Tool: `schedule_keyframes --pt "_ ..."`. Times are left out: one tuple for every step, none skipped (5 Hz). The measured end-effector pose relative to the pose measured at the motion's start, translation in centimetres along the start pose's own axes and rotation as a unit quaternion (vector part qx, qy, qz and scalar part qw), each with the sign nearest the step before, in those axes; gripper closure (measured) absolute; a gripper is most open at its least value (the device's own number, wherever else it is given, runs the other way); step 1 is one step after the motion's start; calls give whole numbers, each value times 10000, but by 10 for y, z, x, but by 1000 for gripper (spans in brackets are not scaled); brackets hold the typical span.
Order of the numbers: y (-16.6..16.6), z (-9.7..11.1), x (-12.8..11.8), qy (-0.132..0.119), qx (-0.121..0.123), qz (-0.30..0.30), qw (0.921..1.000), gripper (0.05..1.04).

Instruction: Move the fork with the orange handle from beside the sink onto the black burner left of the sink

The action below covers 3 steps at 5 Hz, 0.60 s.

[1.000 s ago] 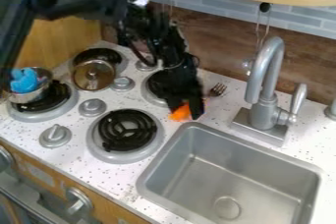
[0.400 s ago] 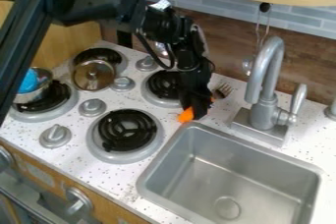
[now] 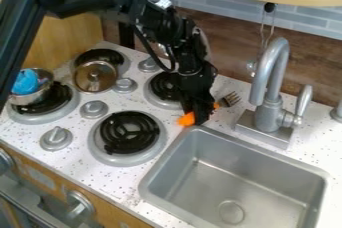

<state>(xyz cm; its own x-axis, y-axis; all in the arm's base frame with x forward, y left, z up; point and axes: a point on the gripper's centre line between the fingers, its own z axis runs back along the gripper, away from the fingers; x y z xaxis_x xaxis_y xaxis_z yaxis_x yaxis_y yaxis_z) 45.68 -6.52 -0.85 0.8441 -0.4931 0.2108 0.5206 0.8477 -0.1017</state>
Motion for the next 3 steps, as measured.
schedule_keyframes --pt "0 10 -21 100 -357 324 9988 625" --pt "12 51 -37 -78 -429 609 9972 625" --pt "20 67 -62 -155 -400 752 9962 625"
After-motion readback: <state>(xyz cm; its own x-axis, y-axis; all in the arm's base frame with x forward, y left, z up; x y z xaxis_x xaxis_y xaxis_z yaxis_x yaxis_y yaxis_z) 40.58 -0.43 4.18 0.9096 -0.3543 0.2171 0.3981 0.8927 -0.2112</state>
